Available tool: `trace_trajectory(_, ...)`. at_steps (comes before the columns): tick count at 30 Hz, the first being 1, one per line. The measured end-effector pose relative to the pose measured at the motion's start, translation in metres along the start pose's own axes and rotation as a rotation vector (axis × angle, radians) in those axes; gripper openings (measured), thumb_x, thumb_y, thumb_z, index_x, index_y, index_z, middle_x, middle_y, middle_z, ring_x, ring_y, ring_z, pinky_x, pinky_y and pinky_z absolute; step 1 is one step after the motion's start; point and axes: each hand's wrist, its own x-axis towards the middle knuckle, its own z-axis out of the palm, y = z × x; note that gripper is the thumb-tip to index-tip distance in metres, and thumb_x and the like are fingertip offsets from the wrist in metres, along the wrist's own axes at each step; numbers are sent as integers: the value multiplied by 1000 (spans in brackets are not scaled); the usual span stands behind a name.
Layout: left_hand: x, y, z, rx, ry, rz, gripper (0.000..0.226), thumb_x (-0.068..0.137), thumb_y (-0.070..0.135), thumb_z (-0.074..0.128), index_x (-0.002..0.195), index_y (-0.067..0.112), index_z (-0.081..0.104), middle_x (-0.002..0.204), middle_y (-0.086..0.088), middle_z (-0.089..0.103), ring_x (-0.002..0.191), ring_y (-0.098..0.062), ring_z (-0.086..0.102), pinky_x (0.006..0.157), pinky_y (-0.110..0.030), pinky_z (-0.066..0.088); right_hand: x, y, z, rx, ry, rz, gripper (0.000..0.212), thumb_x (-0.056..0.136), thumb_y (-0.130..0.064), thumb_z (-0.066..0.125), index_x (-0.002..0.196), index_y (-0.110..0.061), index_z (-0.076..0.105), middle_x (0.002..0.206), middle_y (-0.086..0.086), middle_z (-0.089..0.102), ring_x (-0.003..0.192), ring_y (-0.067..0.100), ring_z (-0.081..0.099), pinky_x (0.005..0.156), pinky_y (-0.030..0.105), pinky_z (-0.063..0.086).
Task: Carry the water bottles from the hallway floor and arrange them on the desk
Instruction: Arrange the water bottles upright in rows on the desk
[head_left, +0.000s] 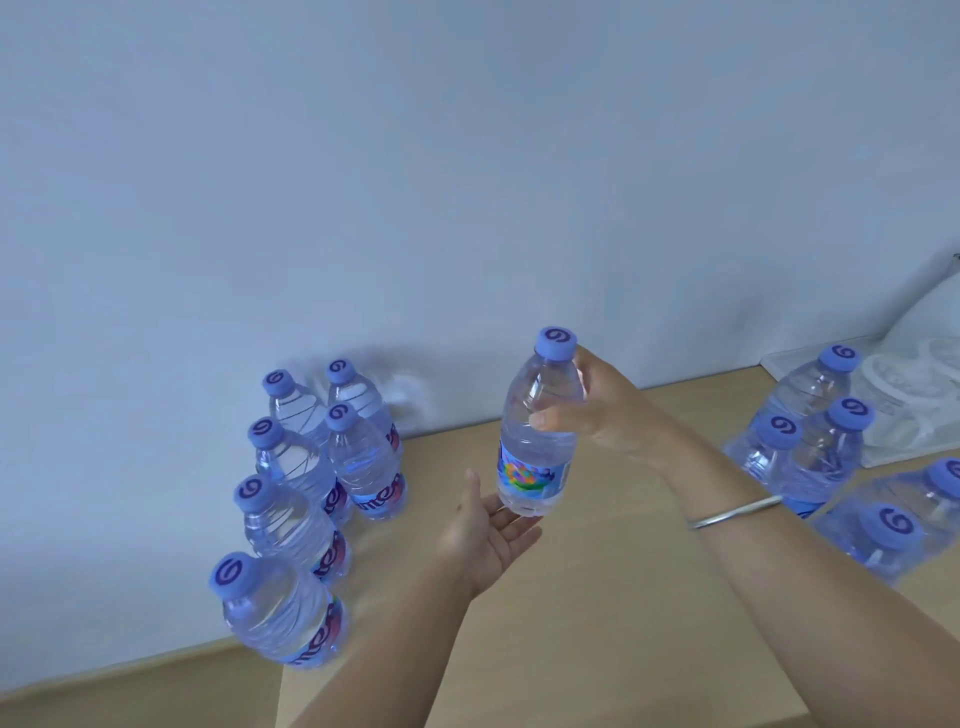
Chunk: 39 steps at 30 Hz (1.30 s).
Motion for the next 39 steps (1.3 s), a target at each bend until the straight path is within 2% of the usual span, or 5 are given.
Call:
trace_trajectory(6,-39,4,-29,-210,-223,-96,73,85,59,44,102,-8,68,96,-25,68,78,-34,71,69,-38,58,-2,-27,29,77,-261,-96,55,59,-23,68,106,2,53,92,4,60,86,16,59,79,26,45)
trace_trajectory(16,-71,-22,-46,-390,-174,61,61,88,51,48,100,-5,68,95,-22,69,77,-29,71,72,-35,58,-7,-40,68,-8,-327,-80,23,77,-12,64,97,-7,52,85,-8,62,82,8,59,74,13,48)
trace_trajectory(23,-82,-28,-49,-439,-104,263,45,91,53,39,113,18,57,94,-4,74,99,-19,65,80,-40,52,-6,-28,84,-220,-82,-10,79,68,-54,70,127,-12,41,124,5,57,115,21,56,97,49,46)
trace_trajectory(31,-92,-40,-56,-460,-207,259,47,77,42,55,117,17,59,114,-6,68,112,-19,57,94,-35,44,-3,-27,93,-160,115,-24,47,78,-43,71,116,-24,52,107,-20,55,94,-7,54,74,14,41)
trace_trajectory(39,-99,-34,-68,-437,-249,201,59,77,50,56,118,7,61,123,-18,62,102,-30,66,86,-38,53,-7,-44,93,-26,-120,-105,41,68,-34,66,106,-22,58,104,-11,59,93,5,61,78,23,48)
